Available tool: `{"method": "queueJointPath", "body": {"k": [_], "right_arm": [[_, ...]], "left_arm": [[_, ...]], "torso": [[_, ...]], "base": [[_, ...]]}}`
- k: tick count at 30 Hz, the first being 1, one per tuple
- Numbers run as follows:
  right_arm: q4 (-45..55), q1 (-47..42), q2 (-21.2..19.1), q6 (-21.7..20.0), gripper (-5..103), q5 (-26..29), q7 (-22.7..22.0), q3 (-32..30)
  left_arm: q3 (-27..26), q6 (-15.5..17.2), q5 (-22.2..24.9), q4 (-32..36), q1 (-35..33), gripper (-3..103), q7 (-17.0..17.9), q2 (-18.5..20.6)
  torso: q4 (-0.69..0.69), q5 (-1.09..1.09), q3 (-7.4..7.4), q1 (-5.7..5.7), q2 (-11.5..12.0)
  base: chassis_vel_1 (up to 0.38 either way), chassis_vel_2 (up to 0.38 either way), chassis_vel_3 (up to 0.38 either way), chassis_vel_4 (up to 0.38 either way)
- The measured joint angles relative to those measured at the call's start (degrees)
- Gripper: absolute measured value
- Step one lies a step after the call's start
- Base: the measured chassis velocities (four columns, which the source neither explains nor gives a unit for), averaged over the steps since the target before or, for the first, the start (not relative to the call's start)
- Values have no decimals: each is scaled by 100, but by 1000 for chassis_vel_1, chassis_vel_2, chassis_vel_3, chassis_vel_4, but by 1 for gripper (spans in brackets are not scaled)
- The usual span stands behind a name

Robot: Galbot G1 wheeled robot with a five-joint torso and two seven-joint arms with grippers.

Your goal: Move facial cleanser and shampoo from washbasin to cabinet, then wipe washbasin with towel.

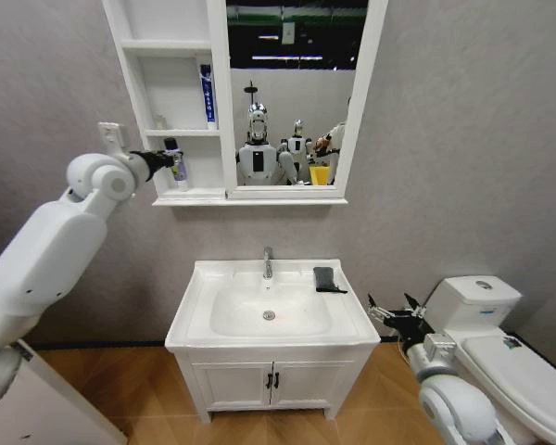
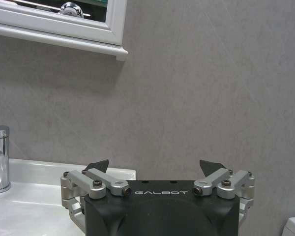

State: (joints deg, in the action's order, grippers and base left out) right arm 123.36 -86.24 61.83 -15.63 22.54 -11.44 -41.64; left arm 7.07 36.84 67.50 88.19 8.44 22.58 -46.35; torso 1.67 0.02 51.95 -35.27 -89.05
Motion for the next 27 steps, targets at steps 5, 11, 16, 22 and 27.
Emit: {"method": "queueJointPath", "body": {"k": [5, 11, 16, 22, 27], "right_arm": [[-148, 54, -119, 62, 100, 59, 58, -1], [-236, 179, -166, 68, 100, 108, 67, 61], [-300, 263, -228, 60, 100, 177, 71, 89], [-328, 259, -308, 67, 100, 252, 91, 33], [-356, 264, -369, 74, 100, 315, 101, -1]], "left_arm": [[286, -37, -241, -494, 190, 43, -156, -202], [590, -171, -422, -1041, 360, 43, -321, -518], [697, -250, -591, -1438, 467, 43, -385, -787], [783, -339, -815, -2056, 629, 43, -506, -1127], [804, -379, -954, -2307, 702, 43, -577, -1236]], "torso": [[-5, -2, 0, 0, 0], [-2, -1, 0, 0, 1], [-3, -1, -1, 0, 0], [-2, -1, 0, 1, 1], [-1, -1, -1, 1, 0]], "base": [[0, 0, 0, 0], [0, 0, 0, 0], [0, 0, 0, 0], [0, 0, 0, 0], [0, 0, 0, 0]]}}
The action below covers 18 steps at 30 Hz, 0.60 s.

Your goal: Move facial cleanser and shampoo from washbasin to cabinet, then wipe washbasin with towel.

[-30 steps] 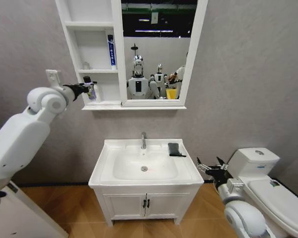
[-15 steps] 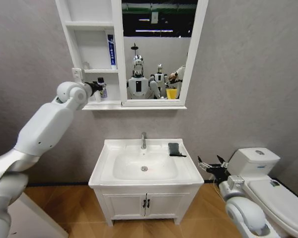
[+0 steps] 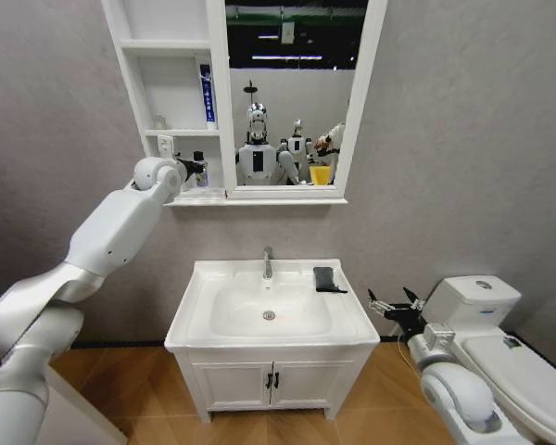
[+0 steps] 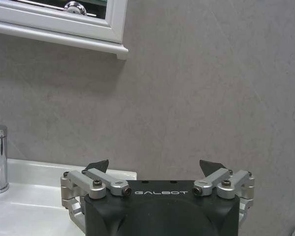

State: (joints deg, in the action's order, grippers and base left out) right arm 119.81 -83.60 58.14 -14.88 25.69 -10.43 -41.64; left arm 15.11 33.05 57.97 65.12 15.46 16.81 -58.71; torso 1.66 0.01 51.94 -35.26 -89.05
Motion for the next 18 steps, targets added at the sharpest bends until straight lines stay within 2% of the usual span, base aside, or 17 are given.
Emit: {"method": "queueJointPath", "body": {"k": [7, 18], "right_arm": [[-130, 65, -90, 65, 100, 92, 57, -18], [-219, 182, -115, 67, 100, 128, 59, 17]], "left_arm": [[18, -186, -249, -443, 89, 43, -158, -192], [-10, -284, -298, -556, 53, 43, -202, -328]], "torso": [[-1, -1, 0, 0, 0], [-2, -1, 0, 0, 0]], "base": [[0, 0, 0, 0], [0, 0, 0, 0]]}}
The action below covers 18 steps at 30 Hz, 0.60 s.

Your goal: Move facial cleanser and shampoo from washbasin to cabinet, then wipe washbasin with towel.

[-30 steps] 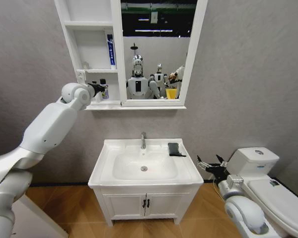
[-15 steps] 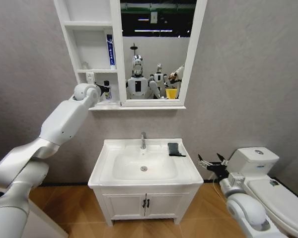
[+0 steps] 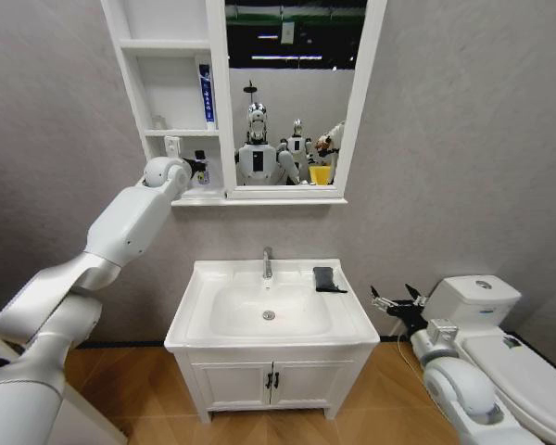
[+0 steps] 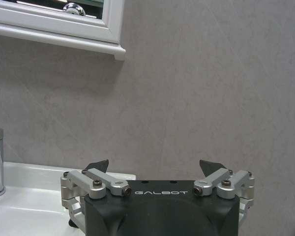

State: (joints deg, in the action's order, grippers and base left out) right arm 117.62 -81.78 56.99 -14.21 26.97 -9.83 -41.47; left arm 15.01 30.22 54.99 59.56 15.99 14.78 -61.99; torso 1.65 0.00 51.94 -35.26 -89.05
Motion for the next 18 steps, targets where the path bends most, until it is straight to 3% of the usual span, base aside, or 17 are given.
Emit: {"method": "queueJointPath", "body": {"k": [18], "right_arm": [[-140, 118, -111, 19, 100, 70, 6, 36]], "left_arm": [[-116, -74, -213, -186, -145, 43, -24, -122]], "torso": [[0, 0, 0, 0, -1]], "base": [[0, 0, 0, 0]]}}
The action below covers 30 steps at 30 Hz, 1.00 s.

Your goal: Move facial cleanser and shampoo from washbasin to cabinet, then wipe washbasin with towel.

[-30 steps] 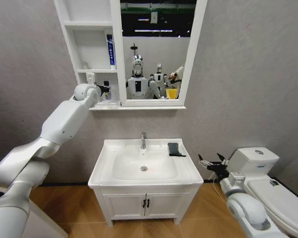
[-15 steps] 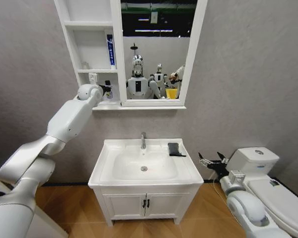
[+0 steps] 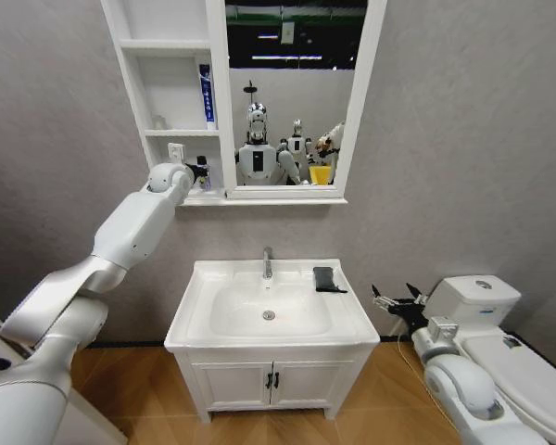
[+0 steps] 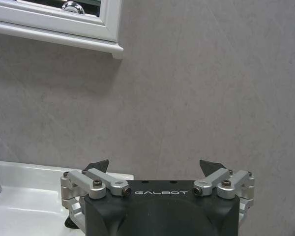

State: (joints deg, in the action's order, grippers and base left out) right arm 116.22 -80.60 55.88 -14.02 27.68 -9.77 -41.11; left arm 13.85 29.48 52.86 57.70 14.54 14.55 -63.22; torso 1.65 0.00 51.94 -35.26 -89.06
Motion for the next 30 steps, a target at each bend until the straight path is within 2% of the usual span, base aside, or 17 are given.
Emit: {"method": "queueJointPath", "body": {"k": [5, 6, 8, 10, 11, 13, 16, 17, 18, 20, 22, 23, 30], "right_arm": [[-32, 22, -15, -1, 100, 6, 1, 10], [-37, 21, -15, -1, 100, 7, 1, 13], [-43, 16, -14, -1, 100, 5, 4, 23], [-44, -2, -7, -1, 100, 0, 8, 41], [-44, -2, -7, -1, 100, 0, 8, 41], [-31, -10, -8, -1, 100, -1, 17, 43], [-21, -10, -17, -2, 100, 2, 19, 42], [-12, -10, -29, -2, 100, 6, 20, 35], [-12, -10, -29, -2, 100, 6, 20, 35], [-4, -11, -41, -2, 100, 19, 23, 12], [-3, -17, -43, -2, 100, 24, 25, 6], [-6, -35, -44, 6, 100, 25, 34, -5], [-11, -70, -45, 48, 100, 26, 61, -20]], "left_arm": [[-34, -79, -42, -50, -29, 43, -10, -22], [-49, -100, -49, -59, -36, 40, -15, -27], [-84, -128, -72, -78, -47, 43, -24, -39], [-126, -147, -96, -80, -58, 53, -33, -42], [-126, -147, -96, -80, -58, 53, -33, -42], [-144, -147, -96, -70, -62, 64, -45, -36], [-150, -147, -96, -56, -62, 70, -48, -31], [-153, -147, -96, -28, -69, 81, -52, -23], [-153, -147, -96, -28, -69, 81, -52, -23], [-154, -147, -90, 43, -91, 92, -54, -6], [-154, -142, -86, 72, -101, 92, -54, 0], [-155, -134, -76, 115, -119, 99, -44, 12], [-161, -110, -33, 290, -159, 100, 42, 109]], "torso": [[0, 0, 0, 0, 0], [0, 0, 0, 0, 0], [0, 0, 0, 0, 0], [0, 0, 0, 0, 0], [0, 0, 0, 0, 0], [0, 0, 0, 1, 0], [0, 0, 0, 1, 0], [0, 0, 0, 1, 0], [0, 0, 0, 1, 0], [0, 0, 0, 1, 0], [0, 0, 0, 1, 0], [0, 0, 0, 1, 0], [0, 0, 0, 1, 0]], "base": [[0, 0, 0, 0], [0, 0, 0, 0], [0, 0, 0, 0], [0, 0, 0, 0], [0, 0, 0, 0], [0, 0, 0, 0], [0, 0, 0, 0], [0, 0, 0, 0], [0, 0, 0, 0], [0, 0, 0, 0], [0, 0, 0, 0], [0, 0, 0, 0], [0, 0, 0, 0]]}}
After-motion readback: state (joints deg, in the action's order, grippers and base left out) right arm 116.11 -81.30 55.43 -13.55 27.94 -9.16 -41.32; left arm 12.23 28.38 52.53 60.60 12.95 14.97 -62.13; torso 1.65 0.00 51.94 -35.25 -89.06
